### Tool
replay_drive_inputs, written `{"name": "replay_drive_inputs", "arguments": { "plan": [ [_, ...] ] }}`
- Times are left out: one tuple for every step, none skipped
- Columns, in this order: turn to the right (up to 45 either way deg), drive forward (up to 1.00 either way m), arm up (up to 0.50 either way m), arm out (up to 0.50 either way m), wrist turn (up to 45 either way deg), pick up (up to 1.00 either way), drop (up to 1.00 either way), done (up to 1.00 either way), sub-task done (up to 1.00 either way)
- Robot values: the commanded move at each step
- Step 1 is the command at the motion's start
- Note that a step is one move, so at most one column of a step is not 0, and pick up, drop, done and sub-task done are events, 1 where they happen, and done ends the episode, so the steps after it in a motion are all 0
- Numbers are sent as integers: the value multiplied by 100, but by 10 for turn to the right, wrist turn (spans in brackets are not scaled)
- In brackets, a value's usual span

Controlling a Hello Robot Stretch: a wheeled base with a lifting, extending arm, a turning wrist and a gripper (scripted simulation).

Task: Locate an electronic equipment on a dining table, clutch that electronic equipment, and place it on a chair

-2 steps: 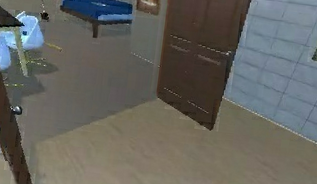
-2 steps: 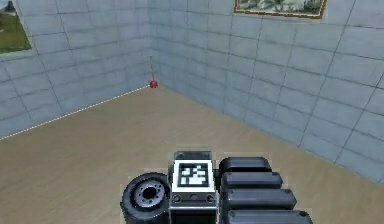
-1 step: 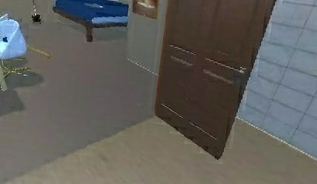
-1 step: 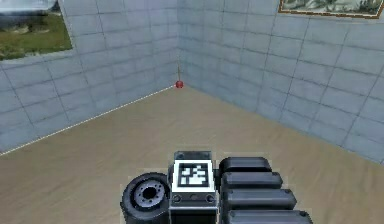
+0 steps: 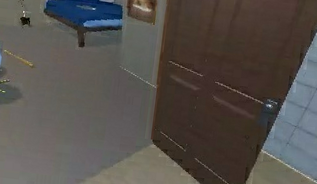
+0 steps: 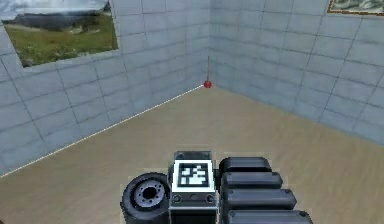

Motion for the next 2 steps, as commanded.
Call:
{"name": "replay_drive_inputs", "arguments": {
  "plan": [
    [-450, 0, 0, 0, 0, 0, 0, 0, 0],
    [-30, 0, 0, 0, 0, 0, 0, 0, 0]
  ]
}}
